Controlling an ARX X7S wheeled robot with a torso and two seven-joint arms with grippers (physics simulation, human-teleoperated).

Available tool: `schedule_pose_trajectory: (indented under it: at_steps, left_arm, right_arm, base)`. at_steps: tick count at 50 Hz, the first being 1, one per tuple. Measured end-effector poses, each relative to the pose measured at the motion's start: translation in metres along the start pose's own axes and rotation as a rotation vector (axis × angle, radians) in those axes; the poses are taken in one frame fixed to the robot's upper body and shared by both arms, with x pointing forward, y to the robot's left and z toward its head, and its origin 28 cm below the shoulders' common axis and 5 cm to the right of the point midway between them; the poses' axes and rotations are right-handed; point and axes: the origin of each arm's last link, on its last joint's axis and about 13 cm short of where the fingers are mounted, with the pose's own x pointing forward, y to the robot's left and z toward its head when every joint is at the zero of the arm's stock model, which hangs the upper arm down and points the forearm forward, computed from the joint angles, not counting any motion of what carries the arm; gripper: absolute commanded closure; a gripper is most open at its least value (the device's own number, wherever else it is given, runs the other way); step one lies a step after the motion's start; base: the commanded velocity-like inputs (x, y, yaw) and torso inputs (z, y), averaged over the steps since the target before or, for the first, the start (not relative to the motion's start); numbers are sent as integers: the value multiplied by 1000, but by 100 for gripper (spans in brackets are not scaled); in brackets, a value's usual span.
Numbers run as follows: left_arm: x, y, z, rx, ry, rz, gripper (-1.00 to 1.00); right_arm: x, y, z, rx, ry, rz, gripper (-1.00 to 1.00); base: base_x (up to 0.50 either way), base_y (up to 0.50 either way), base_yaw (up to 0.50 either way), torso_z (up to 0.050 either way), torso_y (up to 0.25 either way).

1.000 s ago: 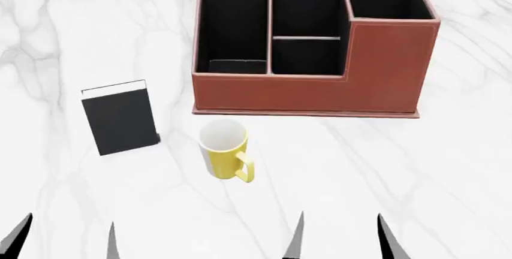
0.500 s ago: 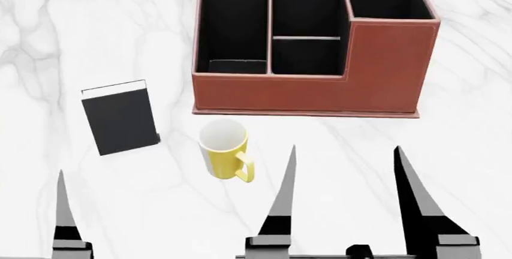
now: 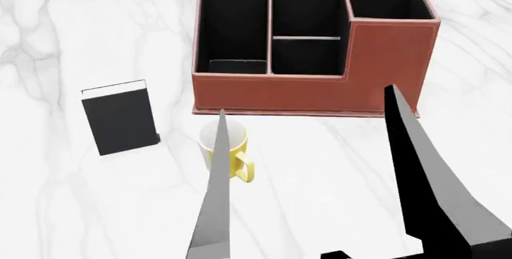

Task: Pick up the yellow and white mug and place it to the right of the caddy.

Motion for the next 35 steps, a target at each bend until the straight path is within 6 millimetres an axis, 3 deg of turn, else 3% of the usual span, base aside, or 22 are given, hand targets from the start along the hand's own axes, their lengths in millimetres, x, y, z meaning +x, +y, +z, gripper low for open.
schedule_pose_trajectory:
  at_steps: [7,19,35]
  left_arm:
    - [-11,31,-6,76,1,221,-100]
    - [-56,89,-5,222,13,600,-100]
    - [-69,140,9,308,14,1081,-100]
  right_arm:
    - [-1,-15,11,-45,-6,-51,-100]
    - [-1,-32,26,-72,-45,-147,-100]
    - [-2,-43,38,-75,-99,-204,-100]
  base:
    - [0,0,0,0,0]
    - [0,0,0,0,0]
    - [0,0,0,0,0]
